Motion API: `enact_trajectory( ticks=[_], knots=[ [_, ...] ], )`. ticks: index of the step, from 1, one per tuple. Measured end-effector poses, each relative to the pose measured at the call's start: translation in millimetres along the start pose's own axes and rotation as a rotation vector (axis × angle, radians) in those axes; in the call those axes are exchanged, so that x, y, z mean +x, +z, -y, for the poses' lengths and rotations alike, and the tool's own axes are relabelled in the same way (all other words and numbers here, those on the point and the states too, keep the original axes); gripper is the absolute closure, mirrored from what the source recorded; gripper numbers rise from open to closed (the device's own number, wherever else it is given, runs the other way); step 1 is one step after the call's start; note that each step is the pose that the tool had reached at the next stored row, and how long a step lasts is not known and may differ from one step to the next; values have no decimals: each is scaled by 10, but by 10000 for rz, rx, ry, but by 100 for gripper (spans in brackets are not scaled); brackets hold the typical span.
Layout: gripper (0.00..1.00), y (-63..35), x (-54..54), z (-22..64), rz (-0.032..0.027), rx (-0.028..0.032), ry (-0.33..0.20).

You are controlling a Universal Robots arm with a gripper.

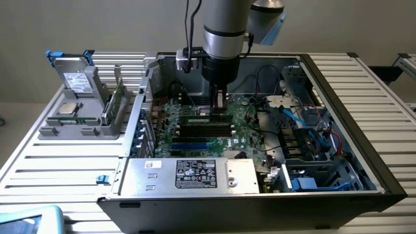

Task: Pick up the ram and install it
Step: 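Insert the ram into the slot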

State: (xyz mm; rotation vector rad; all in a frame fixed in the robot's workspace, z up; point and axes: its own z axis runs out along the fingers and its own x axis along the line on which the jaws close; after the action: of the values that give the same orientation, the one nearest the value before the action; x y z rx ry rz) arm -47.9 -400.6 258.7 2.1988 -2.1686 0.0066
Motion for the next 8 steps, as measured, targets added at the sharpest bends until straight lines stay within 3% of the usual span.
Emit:
enact_trajectory(
  ticks=[8],
  knots=[
    [87,75,4,15,-17,0,8]
  ],
)
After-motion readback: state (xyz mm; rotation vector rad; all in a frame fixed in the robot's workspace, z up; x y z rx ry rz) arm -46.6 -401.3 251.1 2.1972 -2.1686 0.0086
